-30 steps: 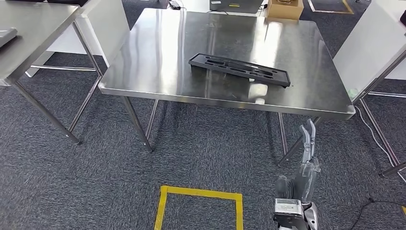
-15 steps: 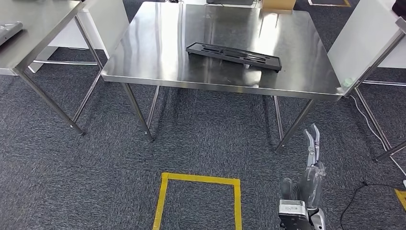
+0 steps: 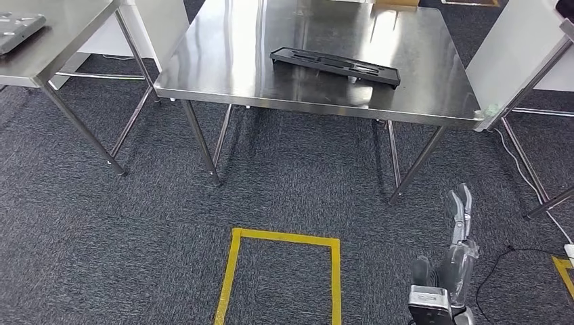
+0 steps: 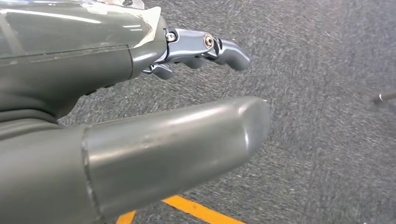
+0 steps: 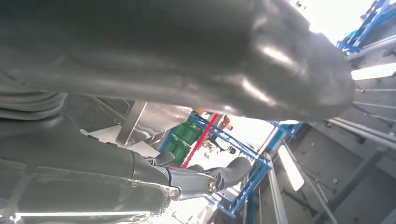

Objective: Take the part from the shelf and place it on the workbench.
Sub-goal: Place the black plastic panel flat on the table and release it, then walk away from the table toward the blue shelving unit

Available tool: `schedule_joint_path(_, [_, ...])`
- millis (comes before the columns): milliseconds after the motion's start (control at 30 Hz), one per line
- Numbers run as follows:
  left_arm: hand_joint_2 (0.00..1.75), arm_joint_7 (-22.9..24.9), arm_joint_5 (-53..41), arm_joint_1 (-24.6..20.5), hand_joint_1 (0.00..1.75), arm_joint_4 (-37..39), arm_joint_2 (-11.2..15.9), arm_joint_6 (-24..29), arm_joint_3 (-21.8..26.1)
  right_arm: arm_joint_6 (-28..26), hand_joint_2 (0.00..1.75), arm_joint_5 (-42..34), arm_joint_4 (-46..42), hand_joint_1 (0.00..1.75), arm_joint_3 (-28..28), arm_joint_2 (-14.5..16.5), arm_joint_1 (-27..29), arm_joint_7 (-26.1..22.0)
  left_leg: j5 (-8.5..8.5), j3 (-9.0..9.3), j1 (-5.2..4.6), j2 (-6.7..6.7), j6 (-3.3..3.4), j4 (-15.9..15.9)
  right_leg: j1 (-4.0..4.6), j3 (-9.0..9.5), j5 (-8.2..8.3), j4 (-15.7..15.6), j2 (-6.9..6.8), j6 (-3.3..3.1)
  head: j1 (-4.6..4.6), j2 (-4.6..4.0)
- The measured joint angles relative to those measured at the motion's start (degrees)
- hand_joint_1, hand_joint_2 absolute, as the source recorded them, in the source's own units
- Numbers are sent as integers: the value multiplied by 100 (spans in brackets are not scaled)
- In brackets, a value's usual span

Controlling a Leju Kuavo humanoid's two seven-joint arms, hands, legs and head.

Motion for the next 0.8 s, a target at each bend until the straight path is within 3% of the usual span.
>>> schedule_joint_path(33, [0,0,-35,-40,0,39,1,11,1,67,0,17,-37,0,-56,44,16,-12,39,-27,0,9,65,-49,3,-59,-82,83,9,6,5,0])
schedule_joint_path(100, [0,0,-97,-118,0,98,9,29,4,233,0,34,-82,0,-179,133,26,-68,147,-127,4,33,206,-113,0,-266,-484,583,38,-57,17,0])
schedule_joint_path(167, [0,0,-135,-151,0,118,16,14,12,375,0,27,-96,0,-291,216,33,-151,269,-283,-14,48,265,-116,4,-469,-894,1328,65,-88,25,0])
schedule_joint_path(200, [0,0,-147,-154,0,122,13,-3,17,418,0,15,-97,0,-340,247,36,-189,334,-366,-21,59,264,-113,4,-480,-960,1566,73,-57,26,0])
schedule_joint_path(233, [0,0,-155,-153,0,122,8,-22,21,440,0,0,-99,0,-379,268,36,-219,398,-447,-26,66,257,-110,5,-389,-910,1604,76,-5,26,0])
schedule_joint_path(267, [0,0,-167,-152,0,122,2,-34,26,448,0,-18,-104,0,-416,283,35,-238,460,-523,-29,72,246,-106,4,-203,-786,1445,77,52,25,0])
schedule_joint_path(333, [0,0,-202,-152,0,122,-12,-43,36,452,0,-47,-129,0,-481,299,30,-251,576,-648,-35,71,204,-95,2,385,-591,679,78,100,25,0])
schedule_joint_path(367, [0,0,-222,-152,0,122,-21,-42,40,453,0,-62,-150,0,-511,307,29,-251,634,-690,-43,69,175,-90,19,677,-598,232,85,72,23,0])
schedule_joint_path(433, [0,0,-256,-155,0,123,-38,-37,48,460,0,-89,-186,0,-570,323,34,-250,753,-729,-50,69,111,-104,58,965,-672,-300,98,-20,23,0])
schedule_joint_path(500, [0,0,-290,-154,0,130,-49,-33,56,466,0,-104,-210,0,-625,339,39,-248,824,-750,-29,65,36,-125,49,906,-623,-352,98,-128,24,0])
schedule_joint_path(533, [0,0,-308,-153,0,136,-50,-31,60,469,0,-106,-217,0,-647,350,39,-248,724,-779,-14,58,-2,-67,31,863,-569,-350,89,-193,22,0])
schedule_joint_path(600, [0,0,-357,-162,0,157,-53,-16,67,493,0,-110,-222,0,-676,380,45,-248,194,-892,15,45,-64,346,-8,753,-437,-354,67,-317,14,0])
schedule_joint_path(667, [0,0,-393,-188,0,174,-57,8,69,547,0,-109,-222,0,-718,414,54,-256,-377,-1033,25,42,-115,1103,19,603,-318,-346,56,-367,9,0])
schedule_joint_path(700, [0,0,-403,-201,0,179,-57,21,69,579,0,-108,-222,0,-746,432,54,-264,-448,-1068,27,41,-134,1439,27,526,-258,-335,53,-365,9,0])
schedule_joint_path(733, [0,0,-407,-211,0,180,-58,33,70,609,0,-106,-222,0,-774,452,54,-273,-362,-1047,32,41,-147,1645,30,442,-202,-315,52,-356,8,0])
schedule_joint_path(767, [0,0,-410,-219,0,181,-58,43,70,630,0,-104,-222,0,-798,470,54,-280,-170,-943,38,42,-151,1663,30,356,-148,-284,53,-340,8,0])
schedule_joint_path(800, [0,0,-414,-227,0,181,-59,49,72,642,0,-102,-222,0,-818,488,53,-284,18,-735,46,42,-146,1465,29,274,-105,-243,55,-316,7,0])
